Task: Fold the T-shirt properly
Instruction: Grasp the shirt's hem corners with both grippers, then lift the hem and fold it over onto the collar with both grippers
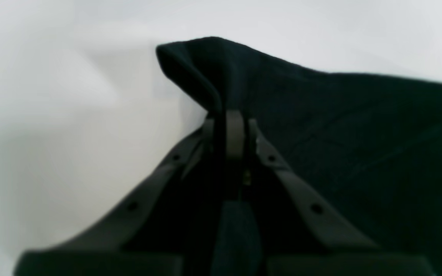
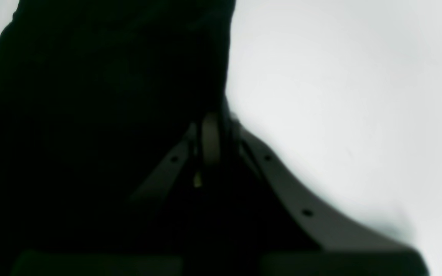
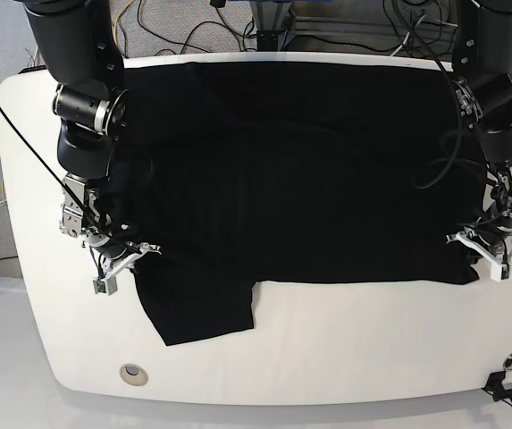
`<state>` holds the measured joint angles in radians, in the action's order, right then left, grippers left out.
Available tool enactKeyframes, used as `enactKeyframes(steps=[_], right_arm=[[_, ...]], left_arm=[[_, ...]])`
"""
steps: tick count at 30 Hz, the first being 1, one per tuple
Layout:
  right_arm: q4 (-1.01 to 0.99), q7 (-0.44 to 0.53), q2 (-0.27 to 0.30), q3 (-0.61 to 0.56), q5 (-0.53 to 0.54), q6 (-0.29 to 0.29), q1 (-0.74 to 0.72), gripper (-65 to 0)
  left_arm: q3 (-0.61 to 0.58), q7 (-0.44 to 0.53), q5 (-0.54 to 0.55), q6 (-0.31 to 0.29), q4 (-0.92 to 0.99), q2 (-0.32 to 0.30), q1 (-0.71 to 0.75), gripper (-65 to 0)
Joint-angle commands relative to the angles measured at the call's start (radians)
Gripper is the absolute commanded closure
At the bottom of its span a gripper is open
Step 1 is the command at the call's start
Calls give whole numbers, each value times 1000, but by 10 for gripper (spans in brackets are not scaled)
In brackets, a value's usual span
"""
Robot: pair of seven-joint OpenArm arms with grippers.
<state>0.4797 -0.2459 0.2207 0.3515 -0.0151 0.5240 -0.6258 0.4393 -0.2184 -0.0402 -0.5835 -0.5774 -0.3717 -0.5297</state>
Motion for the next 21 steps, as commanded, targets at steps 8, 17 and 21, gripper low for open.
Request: enactKeyframes(steps=[8, 17, 21], right_arm=[[254, -169, 6, 2, -3, 3, 21, 0], [693, -468, -22, 4, -3, 66, 160, 0], [897, -603, -22, 4, -3, 97, 248, 0]], left_arm=[[5, 26, 20, -2, -164, -19, 53, 0], [3, 20, 136, -3, -338, -23, 214, 0], [3, -26, 168, -3, -468, -25, 316, 0]])
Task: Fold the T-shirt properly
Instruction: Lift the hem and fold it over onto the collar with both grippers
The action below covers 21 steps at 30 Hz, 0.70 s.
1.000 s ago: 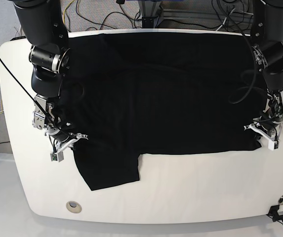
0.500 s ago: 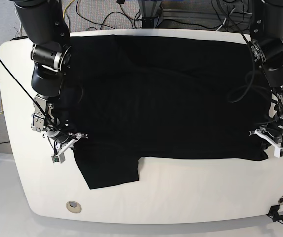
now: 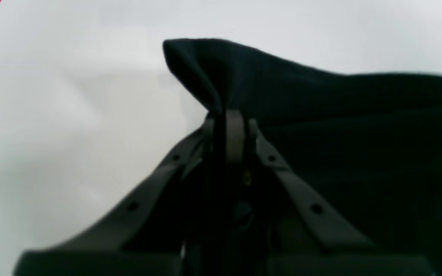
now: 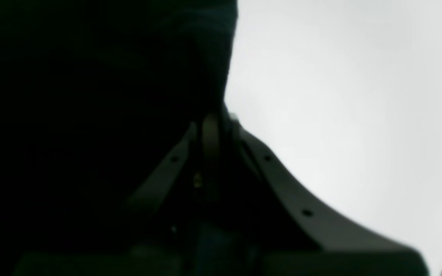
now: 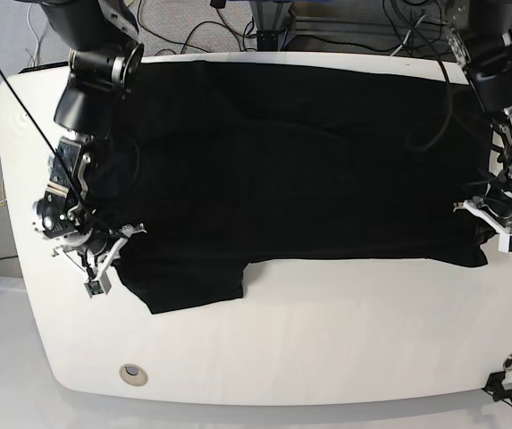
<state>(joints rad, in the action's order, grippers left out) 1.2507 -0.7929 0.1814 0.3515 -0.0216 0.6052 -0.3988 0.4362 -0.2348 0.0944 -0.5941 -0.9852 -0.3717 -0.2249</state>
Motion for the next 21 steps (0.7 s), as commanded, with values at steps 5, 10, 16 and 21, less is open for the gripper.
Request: enactKeyframes(steps=[5, 10, 16, 21], right_arm=[[406, -231, -3, 4, 4, 57, 146, 0], [616, -368, -15, 4, 4, 75, 262, 0], [706, -422, -26, 4, 2, 93, 393, 0], [708, -422, -26, 1, 2, 93, 502, 0]], left_arm=[[10, -85, 101, 7, -266, -40, 163, 0], [11, -142, 184, 7, -446, -74, 309, 0], [79, -142, 196, 7, -542, -89, 440, 0], [120, -143, 193, 7, -539, -91, 508, 0]])
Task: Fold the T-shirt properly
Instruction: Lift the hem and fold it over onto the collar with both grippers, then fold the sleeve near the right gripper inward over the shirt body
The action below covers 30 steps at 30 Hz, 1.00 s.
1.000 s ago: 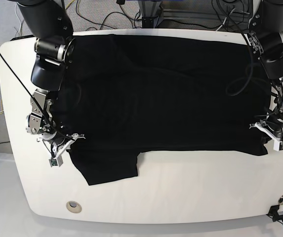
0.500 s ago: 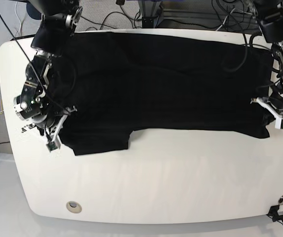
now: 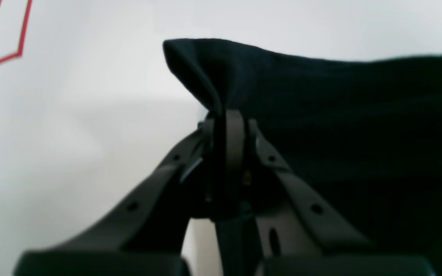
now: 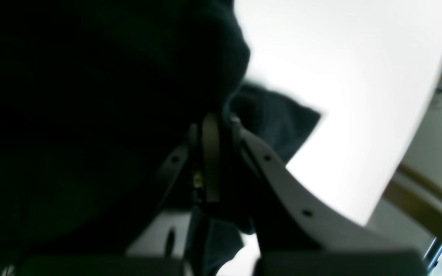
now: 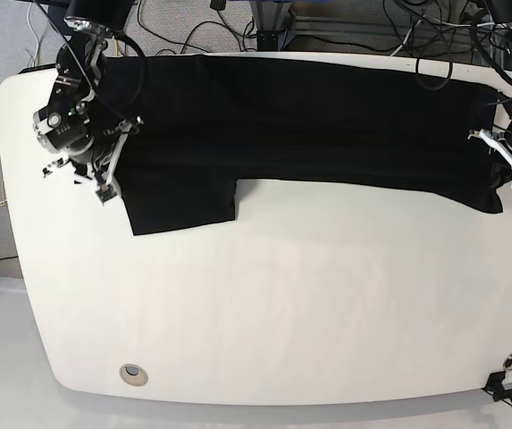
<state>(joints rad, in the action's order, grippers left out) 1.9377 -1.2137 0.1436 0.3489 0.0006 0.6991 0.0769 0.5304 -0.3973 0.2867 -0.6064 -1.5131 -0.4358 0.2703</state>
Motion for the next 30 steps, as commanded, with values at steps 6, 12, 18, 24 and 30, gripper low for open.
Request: enactKeyframes(steps=[6, 12, 18, 24, 30], right_arm=[[18, -1, -2, 2, -20, -1, 82, -72], [19, -1, 4, 3, -20, -1, 93, -436], [62, 1, 0, 6, -20, -1, 37, -460], [22, 5, -31, 8, -23, -1, -111, -460], [-156, 77, -86, 117, -21, -1, -230, -460]], left_arm=[[-3, 19, -4, 19, -8, -27, 90, 0], [-13, -67, -108, 21, -10, -24, 111, -347], [29, -150, -122, 19, -76, -33, 31, -492], [37, -151, -86, 19, -206, -11, 5, -492], [37, -151, -37, -48, -249, -2, 5, -492]])
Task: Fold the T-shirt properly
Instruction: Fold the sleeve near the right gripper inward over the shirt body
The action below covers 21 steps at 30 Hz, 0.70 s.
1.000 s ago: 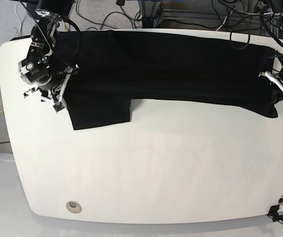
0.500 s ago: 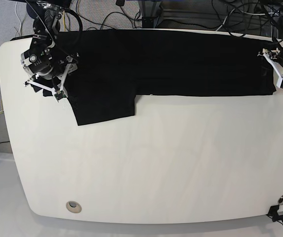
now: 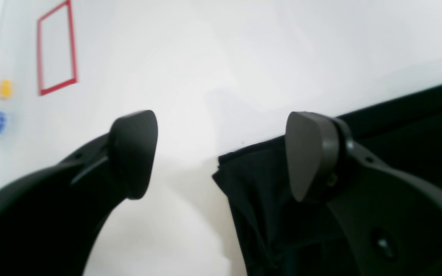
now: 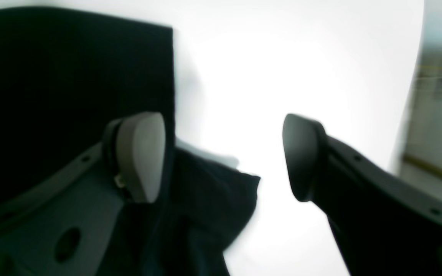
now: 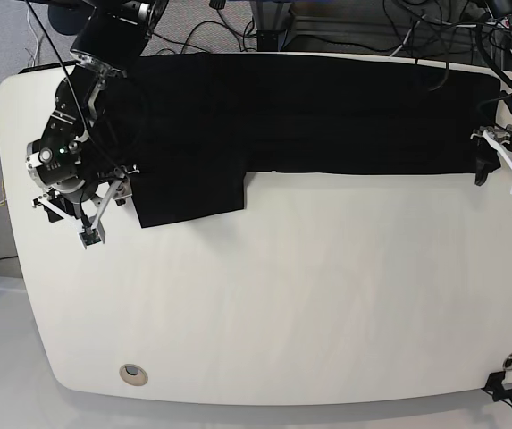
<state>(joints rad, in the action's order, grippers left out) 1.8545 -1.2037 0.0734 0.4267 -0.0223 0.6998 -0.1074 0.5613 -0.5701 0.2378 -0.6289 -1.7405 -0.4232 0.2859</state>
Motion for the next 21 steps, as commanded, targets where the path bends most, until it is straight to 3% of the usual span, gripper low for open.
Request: enactKeyframes(steps=[1, 11, 18, 21], right_arm=[[-126, 91, -31, 56, 2, -2, -58, -460], [-468, 176, -57, 148, 5, -2, -182, -460], [-471, 172, -157, 142, 5, -2, -176, -458], [-471, 172, -182, 140, 5, -2, -176, -370]], left_arm=[[4, 22, 11, -41, -22, -6, -10, -492], [4, 22, 7, -61, -20, 19, -7, -492], [3, 22, 7, -61, -19, 19, -7, -492], [3, 22, 7, -61, -19, 19, -7, -492]])
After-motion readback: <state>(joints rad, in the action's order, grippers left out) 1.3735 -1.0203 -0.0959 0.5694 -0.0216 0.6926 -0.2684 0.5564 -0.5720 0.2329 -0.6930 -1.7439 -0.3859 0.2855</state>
